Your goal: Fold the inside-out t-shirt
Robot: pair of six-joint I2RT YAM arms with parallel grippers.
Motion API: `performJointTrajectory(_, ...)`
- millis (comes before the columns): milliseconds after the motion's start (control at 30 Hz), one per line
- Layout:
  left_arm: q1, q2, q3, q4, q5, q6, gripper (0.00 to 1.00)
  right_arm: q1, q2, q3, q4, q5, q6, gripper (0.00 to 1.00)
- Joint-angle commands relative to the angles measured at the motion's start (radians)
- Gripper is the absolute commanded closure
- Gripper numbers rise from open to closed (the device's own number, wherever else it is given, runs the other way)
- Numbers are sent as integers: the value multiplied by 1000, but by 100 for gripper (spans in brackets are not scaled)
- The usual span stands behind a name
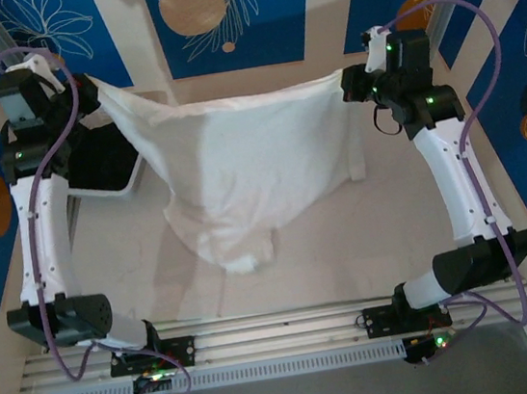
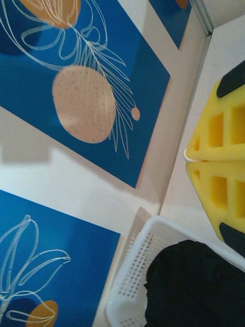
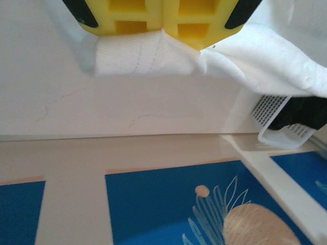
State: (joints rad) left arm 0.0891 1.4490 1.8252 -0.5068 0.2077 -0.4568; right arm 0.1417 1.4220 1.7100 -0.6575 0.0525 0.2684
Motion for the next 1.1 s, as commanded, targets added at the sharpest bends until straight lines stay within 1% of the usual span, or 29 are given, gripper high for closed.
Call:
performJointTrajectory(0, 4, -111, -87, 27, -11, 39, 100, 48, -78, -113, -78, -51, 1, 100)
performJointTrajectory(133, 18, -210, -192, 4, -35, 64, 100, 125, -173, -305, -132, -57, 22, 100)
performJointTrajectory(233, 43, -252, -205, -26, -49, 83, 100, 196, -225, -423, -152, -76, 49, 100)
performJointTrajectory(333, 52, -253, -193, -63, -63, 106, 100, 264, -228, -503, -154, -102, 80, 98)
performJointTrajectory(433, 51, -238, -214, -64, -54, 111, 100, 313, -158, -558, -107, -189, 101, 96)
performJointTrajectory(533, 51, -214, -241, -53, -37, 110, 100, 342, -25, -521, -101, -197, 71, 92)
performJointTrajectory(667, 49, -161, -267, -38, -4, 113, 100, 361, 210, -379, -100, -157, 29, 87)
performJointTrajectory(767, 47, -123, -276, -39, 7, 115, 100, 376, 378, -254, -101, -178, 17, 77)
performJointTrajectory(833, 46, -108, -276, -40, 13, 113, 100, 384, 460, -181, -107, -200, 10, 72)
performJointTrajectory(900, 47, -101, -277, -38, 13, 115, 100, 386, 502, -134, -106, -210, 3, 66)
performJointTrajectory(967, 47, -97, -279, -38, 7, 118, 100, 387, 504, -128, -107, -208, -4, 64)
performJointTrajectory(1067, 47, -96, -286, -36, 4, 118, 100, 377, 453, -198, -99, -142, -6, 63)
